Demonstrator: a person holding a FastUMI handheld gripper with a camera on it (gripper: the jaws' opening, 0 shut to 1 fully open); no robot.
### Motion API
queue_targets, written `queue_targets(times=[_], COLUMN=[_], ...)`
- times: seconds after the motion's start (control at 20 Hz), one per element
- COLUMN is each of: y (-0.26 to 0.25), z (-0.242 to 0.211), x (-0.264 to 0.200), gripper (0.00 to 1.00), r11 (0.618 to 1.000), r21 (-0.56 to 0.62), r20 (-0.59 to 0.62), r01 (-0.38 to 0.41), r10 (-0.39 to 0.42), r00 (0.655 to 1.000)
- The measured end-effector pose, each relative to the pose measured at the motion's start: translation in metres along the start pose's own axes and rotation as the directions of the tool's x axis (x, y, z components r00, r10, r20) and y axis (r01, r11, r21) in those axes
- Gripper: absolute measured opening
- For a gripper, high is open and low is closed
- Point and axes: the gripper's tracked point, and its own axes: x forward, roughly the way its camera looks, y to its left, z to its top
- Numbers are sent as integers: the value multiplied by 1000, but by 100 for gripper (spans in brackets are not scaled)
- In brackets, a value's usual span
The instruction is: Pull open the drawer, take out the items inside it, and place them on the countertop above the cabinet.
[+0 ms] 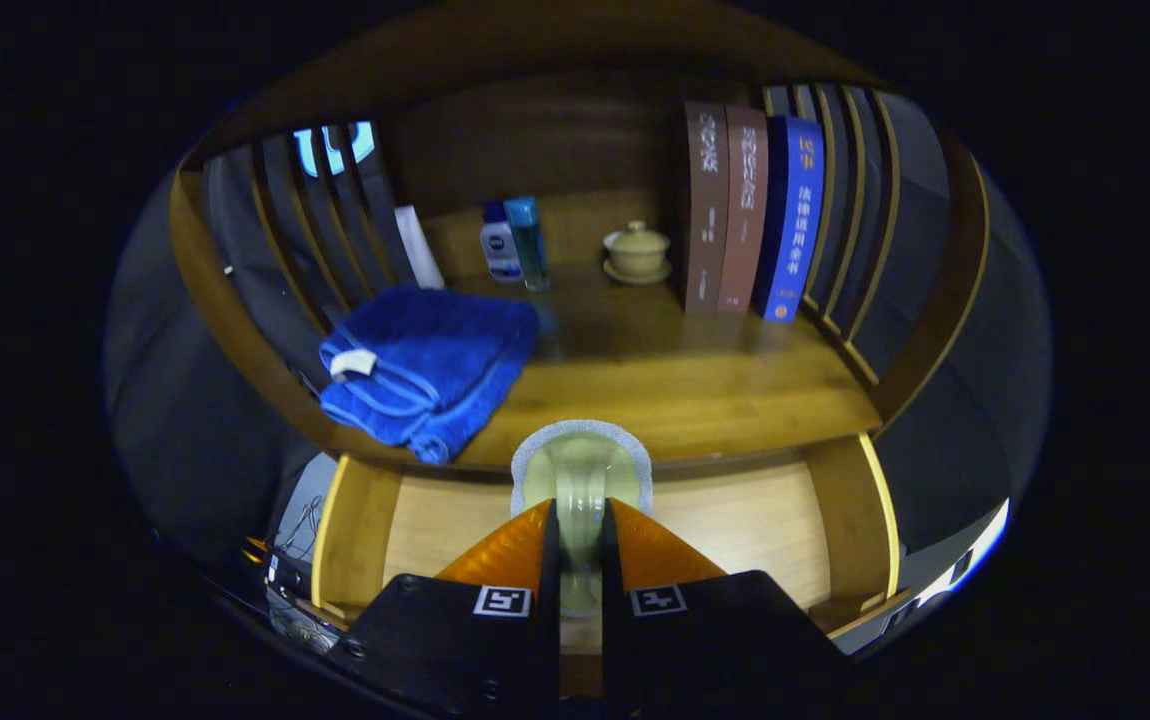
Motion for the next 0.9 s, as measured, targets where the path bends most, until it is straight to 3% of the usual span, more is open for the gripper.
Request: queue_targets(times=[0.45, 0.9], y=[-2, -12], z=[75, 86], x=[71, 127], gripper=[21, 22], r11=[1000, 999], r21=[-19, 1], r20=[-13, -103], r01=[16, 51], r10=[-16, -50], r00=[1000, 993])
